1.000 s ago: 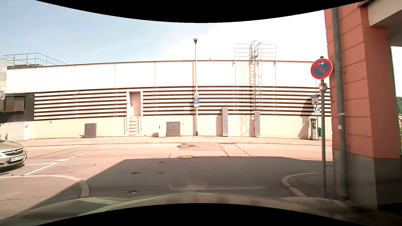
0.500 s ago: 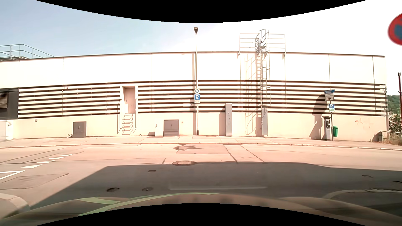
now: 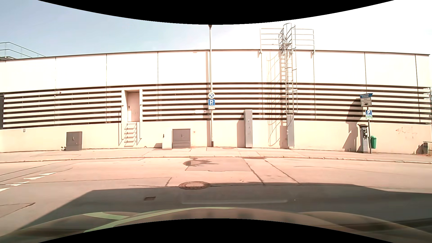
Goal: Follow the waypoints while adhering to traffic rules and regulations
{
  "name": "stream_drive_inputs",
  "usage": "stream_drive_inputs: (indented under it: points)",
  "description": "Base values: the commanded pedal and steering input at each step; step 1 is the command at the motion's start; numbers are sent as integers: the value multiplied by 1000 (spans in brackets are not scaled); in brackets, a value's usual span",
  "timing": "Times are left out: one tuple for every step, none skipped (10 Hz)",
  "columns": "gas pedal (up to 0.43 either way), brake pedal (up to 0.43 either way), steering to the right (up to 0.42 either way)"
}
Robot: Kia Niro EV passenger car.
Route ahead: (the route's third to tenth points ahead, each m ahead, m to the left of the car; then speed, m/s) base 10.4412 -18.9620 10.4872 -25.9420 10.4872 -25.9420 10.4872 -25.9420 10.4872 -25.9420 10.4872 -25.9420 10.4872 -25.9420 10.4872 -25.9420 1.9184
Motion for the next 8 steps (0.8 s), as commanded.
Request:
stream_drive_inputs:
  points:
    - [0,159,0]
    - [0,152,4]
    - [0,55,12]
    - [0,0,25]
    - [0,0,42]
    - [0,0,65]
    - [0,0,84]
    - [0,0,117]
